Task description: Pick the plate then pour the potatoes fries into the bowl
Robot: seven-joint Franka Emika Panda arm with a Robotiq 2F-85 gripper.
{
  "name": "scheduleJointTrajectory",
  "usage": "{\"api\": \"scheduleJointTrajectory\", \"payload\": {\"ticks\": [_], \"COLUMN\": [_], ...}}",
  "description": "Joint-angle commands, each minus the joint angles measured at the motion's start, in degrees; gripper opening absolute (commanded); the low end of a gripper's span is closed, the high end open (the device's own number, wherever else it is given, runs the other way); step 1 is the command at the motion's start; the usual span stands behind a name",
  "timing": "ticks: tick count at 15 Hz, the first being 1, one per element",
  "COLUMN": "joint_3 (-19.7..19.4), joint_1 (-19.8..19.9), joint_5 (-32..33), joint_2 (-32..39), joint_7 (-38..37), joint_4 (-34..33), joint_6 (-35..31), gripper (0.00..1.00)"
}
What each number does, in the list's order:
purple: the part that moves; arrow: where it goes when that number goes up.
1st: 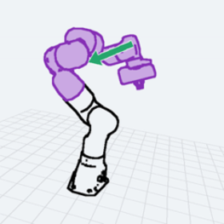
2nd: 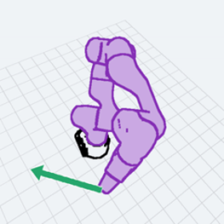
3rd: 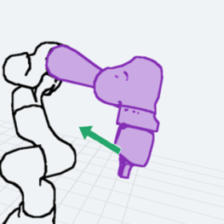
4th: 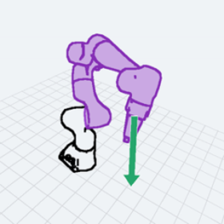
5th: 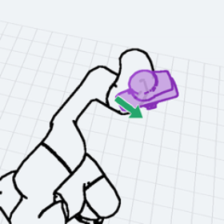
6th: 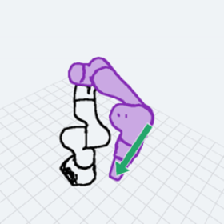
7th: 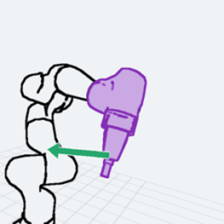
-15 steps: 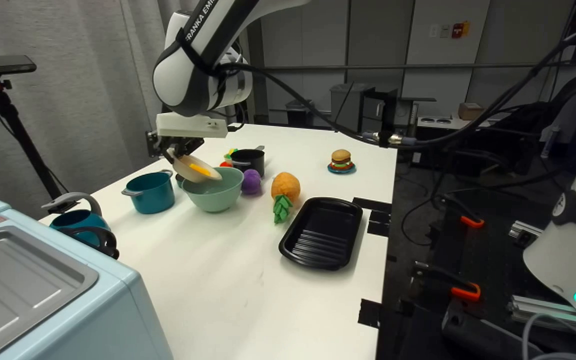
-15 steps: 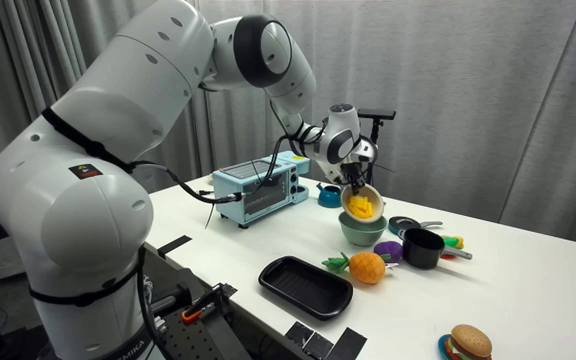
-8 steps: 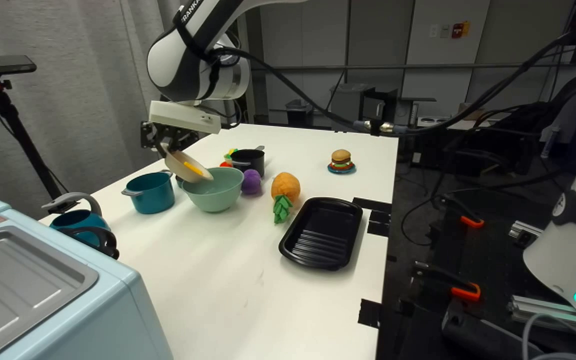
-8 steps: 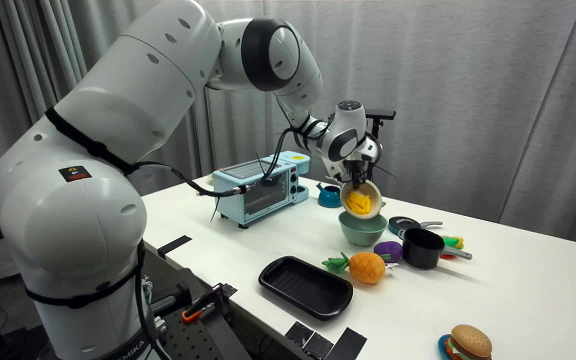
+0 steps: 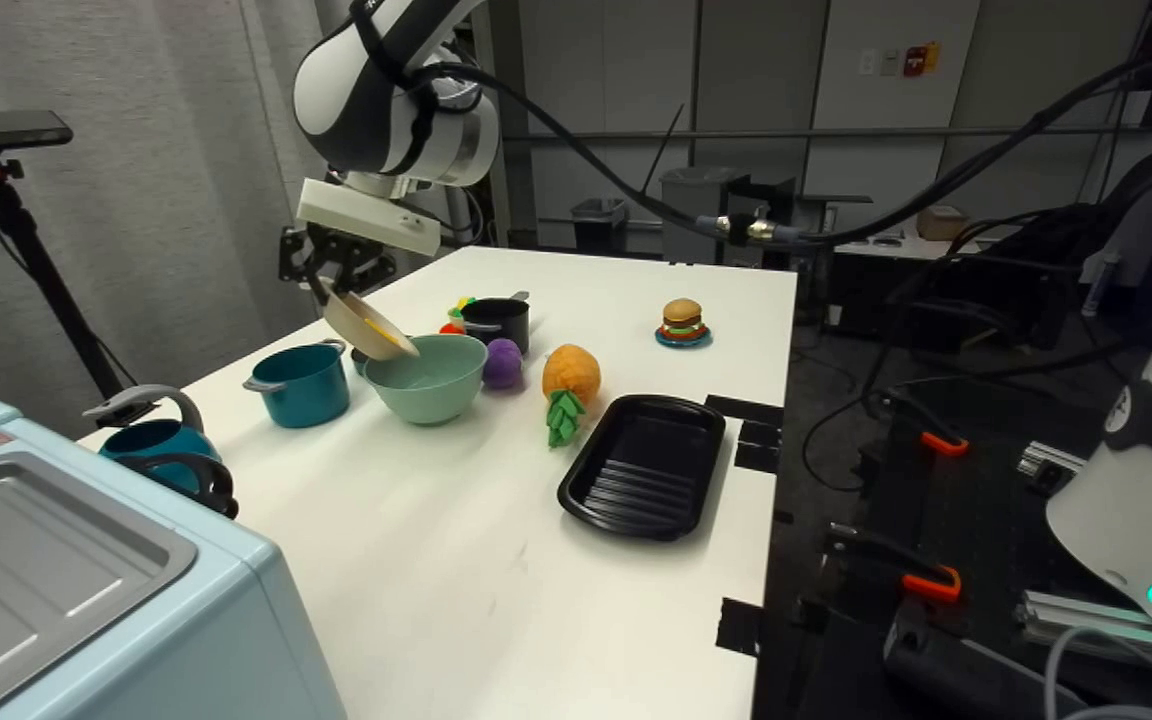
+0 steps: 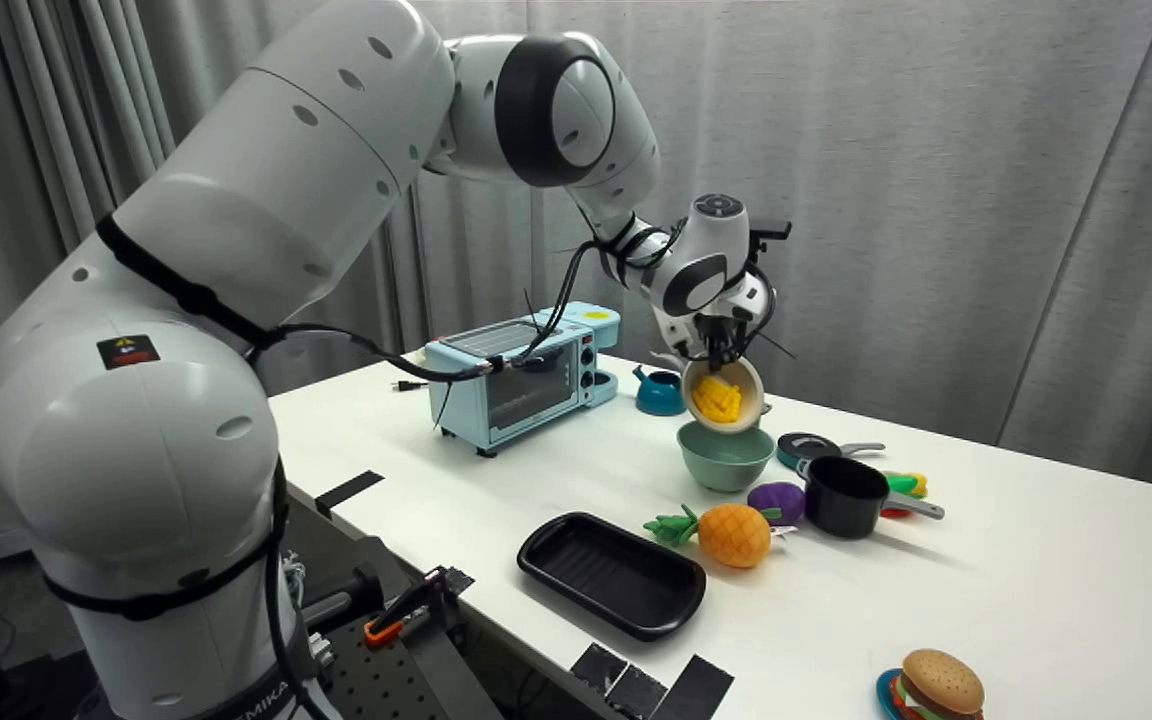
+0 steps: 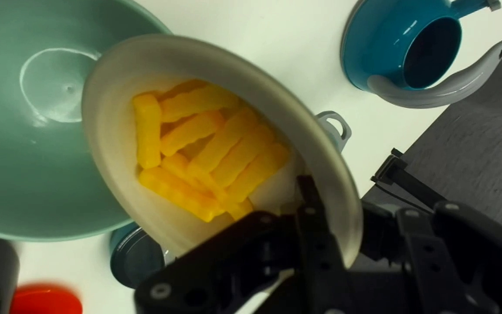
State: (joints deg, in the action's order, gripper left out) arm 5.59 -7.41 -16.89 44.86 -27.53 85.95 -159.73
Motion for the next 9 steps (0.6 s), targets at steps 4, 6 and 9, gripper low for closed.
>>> {"api": "scheduleJointTrajectory", "payload": {"ticks": [4, 6, 9], "joint_3": [5.5, 6.6, 7.7], "joint_1": [5.2, 6.6, 8.8], "joint_5": [-4.7, -6.1, -7.9], "joint_2": [-1.9, -2.3, -2.9], "joint_7": [7.6, 9.1, 11.0], "joint_4": [1.0, 1.4, 2.0], "joint_6": [2.1, 2.6, 3.8], "gripper": [0.01, 0.01, 0.01]}}
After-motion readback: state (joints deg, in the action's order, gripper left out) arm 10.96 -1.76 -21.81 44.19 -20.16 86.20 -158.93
